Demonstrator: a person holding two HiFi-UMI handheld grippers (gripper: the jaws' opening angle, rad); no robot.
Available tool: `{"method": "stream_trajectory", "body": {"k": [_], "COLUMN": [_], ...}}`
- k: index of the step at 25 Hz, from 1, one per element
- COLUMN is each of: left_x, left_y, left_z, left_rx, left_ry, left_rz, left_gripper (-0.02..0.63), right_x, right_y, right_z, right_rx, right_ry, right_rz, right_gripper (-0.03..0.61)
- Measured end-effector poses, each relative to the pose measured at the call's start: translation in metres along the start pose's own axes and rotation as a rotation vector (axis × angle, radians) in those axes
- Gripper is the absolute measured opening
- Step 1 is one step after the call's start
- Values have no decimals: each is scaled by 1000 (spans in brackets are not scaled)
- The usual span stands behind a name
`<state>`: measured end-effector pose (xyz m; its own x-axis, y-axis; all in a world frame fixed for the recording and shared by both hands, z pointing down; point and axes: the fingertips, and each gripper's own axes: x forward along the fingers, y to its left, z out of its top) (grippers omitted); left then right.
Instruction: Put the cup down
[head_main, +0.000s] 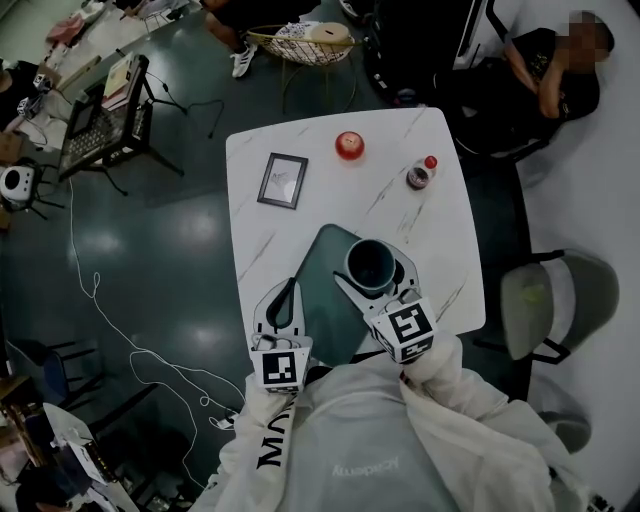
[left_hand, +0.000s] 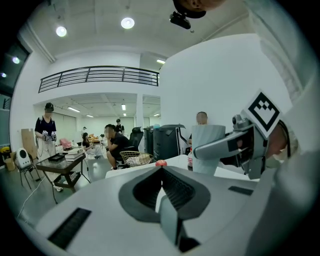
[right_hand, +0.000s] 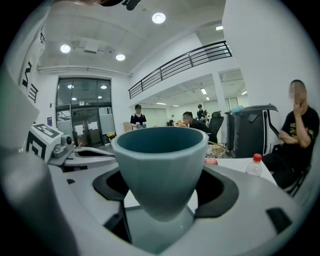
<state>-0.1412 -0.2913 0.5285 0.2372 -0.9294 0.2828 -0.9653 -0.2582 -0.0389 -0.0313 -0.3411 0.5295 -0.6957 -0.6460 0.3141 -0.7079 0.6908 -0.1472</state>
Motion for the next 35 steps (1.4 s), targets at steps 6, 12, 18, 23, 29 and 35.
{"method": "stream_trajectory", "body": {"k": [6,12,18,23,29,35], "left_x": [13,23,29,33,32,29], "left_y": [5,11,17,19,19,19], "left_z": [-18,-31,-50,-62,-71,-79], "left_rx": [-3,-29,-34,-30,-34,-22], "left_ry": [33,46,69,95,113,139], "left_rz": [7,8,17,29,38,37], "left_gripper": [11,11,11,11,11,11], "right_x": [27,50,67,89,111,125], "right_y": [0,1,-4,-10,-13,-11], "right_z": [-13,-25,-49,-73,-95,-112], "right_rx": [-39,-56,-81,-95,-97,-99], "right_ry": [24,38,57,73,93,117], "right_rz": [24,46,55,62,61,66], "right_gripper": [377,377,377,377,377,377]}}
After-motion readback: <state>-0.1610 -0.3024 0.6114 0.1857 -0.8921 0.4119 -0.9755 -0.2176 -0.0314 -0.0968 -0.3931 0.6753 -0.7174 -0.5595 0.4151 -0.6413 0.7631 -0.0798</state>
